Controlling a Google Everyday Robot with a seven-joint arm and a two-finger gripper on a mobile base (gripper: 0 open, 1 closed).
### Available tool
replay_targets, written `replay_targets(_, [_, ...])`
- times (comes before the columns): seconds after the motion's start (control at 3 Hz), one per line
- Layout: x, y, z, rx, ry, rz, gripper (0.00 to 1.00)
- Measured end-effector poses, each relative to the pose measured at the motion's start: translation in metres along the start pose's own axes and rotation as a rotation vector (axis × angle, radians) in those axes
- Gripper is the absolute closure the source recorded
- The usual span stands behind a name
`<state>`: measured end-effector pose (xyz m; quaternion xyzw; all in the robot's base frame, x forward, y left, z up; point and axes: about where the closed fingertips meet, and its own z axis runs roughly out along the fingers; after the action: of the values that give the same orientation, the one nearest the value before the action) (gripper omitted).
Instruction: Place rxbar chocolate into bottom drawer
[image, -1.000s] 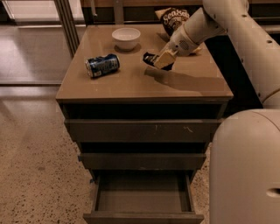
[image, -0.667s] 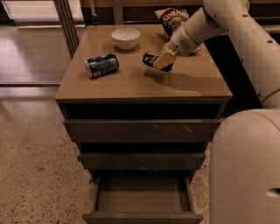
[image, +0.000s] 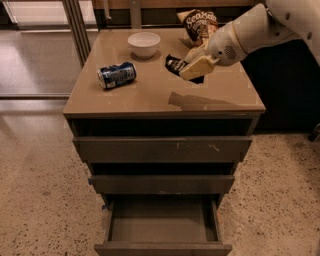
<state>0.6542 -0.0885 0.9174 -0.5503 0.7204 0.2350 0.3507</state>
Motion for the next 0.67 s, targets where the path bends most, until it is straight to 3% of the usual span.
replay_targets(0.33, [-0.033,0.050,-0.030,0.045,-0.178,-0.036,1.00])
replay_targets(0.67, [-0.027,0.087,-0.033,0.068,-0.316,0.029,1.00])
